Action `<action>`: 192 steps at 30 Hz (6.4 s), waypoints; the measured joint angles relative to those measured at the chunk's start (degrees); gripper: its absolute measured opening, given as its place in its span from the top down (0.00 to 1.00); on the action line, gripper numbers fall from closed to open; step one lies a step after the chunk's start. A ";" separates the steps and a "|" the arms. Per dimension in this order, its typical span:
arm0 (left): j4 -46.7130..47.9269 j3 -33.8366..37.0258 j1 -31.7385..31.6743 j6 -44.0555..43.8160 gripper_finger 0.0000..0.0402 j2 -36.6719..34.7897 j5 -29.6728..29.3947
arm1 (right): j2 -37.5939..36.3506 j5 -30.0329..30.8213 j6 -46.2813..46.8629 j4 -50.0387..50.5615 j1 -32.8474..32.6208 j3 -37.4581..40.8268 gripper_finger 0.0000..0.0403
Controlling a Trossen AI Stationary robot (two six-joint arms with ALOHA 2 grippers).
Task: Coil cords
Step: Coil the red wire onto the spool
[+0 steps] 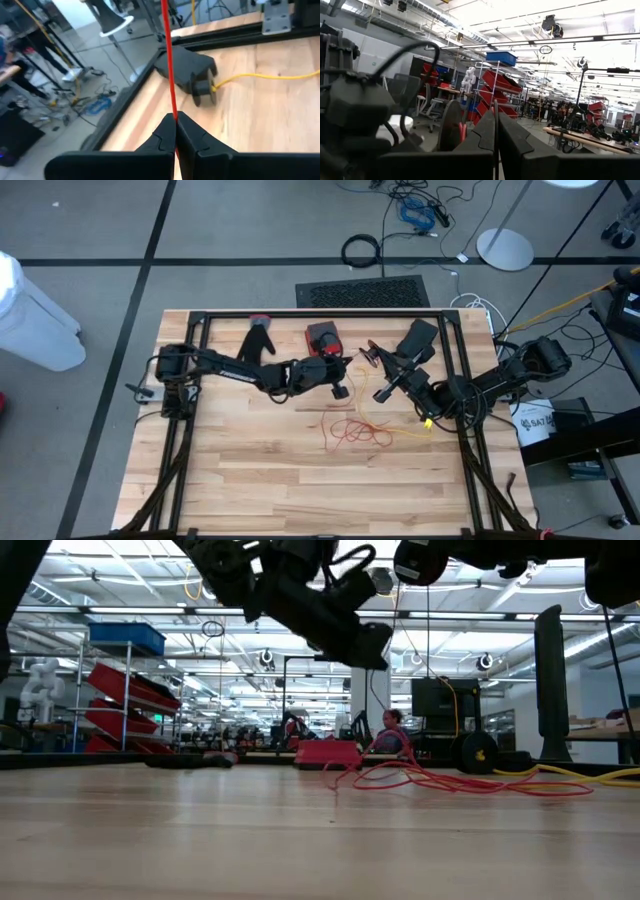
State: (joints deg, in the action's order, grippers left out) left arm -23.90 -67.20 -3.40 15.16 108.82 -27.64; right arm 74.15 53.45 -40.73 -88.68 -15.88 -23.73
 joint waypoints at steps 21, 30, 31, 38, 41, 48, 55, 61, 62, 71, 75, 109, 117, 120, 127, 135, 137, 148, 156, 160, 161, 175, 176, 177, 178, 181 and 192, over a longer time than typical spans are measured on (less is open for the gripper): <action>-0.05 -1.38 0.70 -7.35 1.00 4.08 8.14 | 0.50 -1.65 13.20 11.68 8.12 -0.02 1.00; 0.62 -4.76 1.53 -7.35 1.00 8.14 9.18 | 2.01 -6.47 17.82 12.70 11.31 -0.07 1.00; 0.83 -4.86 1.67 -7.33 1.00 8.17 9.16 | 2.39 -6.43 17.85 12.75 11.53 -0.06 1.00; 1.03 -6.56 3.18 -6.72 1.00 8.17 10.14 | 6.17 -4.22 19.09 14.92 14.86 -0.04 1.00; 2.90 -7.41 3.90 -5.63 1.00 8.17 10.37 | 8.24 -4.25 20.71 14.93 16.00 -0.04 1.00; 9.13 -8.87 4.28 -3.35 1.00 6.95 7.69 | 10.96 -5.15 22.10 14.88 16.46 -0.02 1.00; 13.18 -8.87 4.26 -0.18 1.00 3.69 4.64 | 11.13 -5.60 22.10 16.42 16.42 -0.02 1.00; 15.34 -8.87 4.72 3.18 1.00 0.22 0.38 | 11.13 -5.60 22.10 16.74 16.41 -0.02 1.00; 15.79 -8.87 4.89 3.38 1.00 -0.35 0.06 | 11.13 -5.56 22.10 16.91 16.41 -0.02 1.00; 18.20 -8.87 5.77 8.23 1.00 -4.46 -5.81 | 11.13 -5.55 22.09 18.03 16.41 -0.02 1.00; 19.99 -8.83 5.66 9.51 1.00 -6.87 -8.13 | 11.13 -5.53 22.08 18.69 16.41 -0.02 1.00; 18.72 -0.17 -4.37 -1.23 1.00 -10.21 5.53 | 6.62 -13.85 23.01 18.08 13.51 -0.02 1.00; 15.07 -0.14 -3.45 -1.76 1.00 -4.52 7.03 | 6.62 -16.31 23.70 15.51 13.51 -0.02 1.00; 12.05 -0.13 -2.83 -2.86 1.00 -3.07 8.91 | 6.62 -15.62 23.76 15.05 13.51 -0.02 1.00; 7.00 -0.15 -1.31 -2.93 1.00 -1.95 10.40 | 6.62 -13.49 23.13 14.64 13.63 -0.02 1.00; 4.29 -0.67 0.39 -3.89 1.00 -1.97 10.42 | 6.62 -11.18 22.83 15.68 13.70 -0.02 1.00; 4.04 -0.88 0.59 -4.40 1.00 -1.97 10.42 | 6.62 -9.76 22.58 16.86 13.96 -0.02 1.00; 3.54 -1.64 0.92 -5.84 1.00 -1.97 9.35 | 6.62 -8.49 26.04 22.92 15.90 -0.02 1.00; 3.86 -2.25 0.92 -5.83 1.00 -1.97 10.24 | 8.48 -10.67 28.17 23.92 17.27 -0.02 1.00; 4.88 -3.38 0.92 -5.65 1.00 -2.04 10.25 | 10.77 -11.89 29.38 23.92 18.28 -0.71 1.00; 5.82 -3.92 0.90 -5.46 1.00 -2.04 10.19 | 11.35 -11.99 29.34 23.92 18.40 -0.98 1.00; 17.69 -6.32 0.22 -1.25 0.98 -4.45 4.41 | 12.58 -12.24 26.37 30.17 18.38 -3.21 1.00; 18.92 -6.33 0.12 -1.25 0.97 -5.03 4.44 | 12.36 -12.75 26.30 30.66 18.38 -3.21 1.00; 19.74 -6.32 0.05 -1.25 0.97 -5.58 4.42 | 12.19 -13.00 26.22 30.88 18.38 -3.21 1.00; 20.38 -6.34 -0.04 -1.24 0.97 -6.04 4.33 | 11.82 -13.25 26.15 31.42 18.36 -3.21 1.00; 23.11 -6.34 -0.47 -1.18 0.97 -7.71 4.08 | 10.79 -13.33 26.05 32.86 18.03 -3.21 1.00; 31.99 -6.32 -3.59 -1.13 0.97 -10.10 5.37 | 5.11 -15.45 25.32 39.96 16.39 -3.19 1.00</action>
State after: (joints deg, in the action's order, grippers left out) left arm 8.09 -73.52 -6.99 14.03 98.72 -22.27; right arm 79.26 38.00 -15.42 -48.71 0.51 -26.92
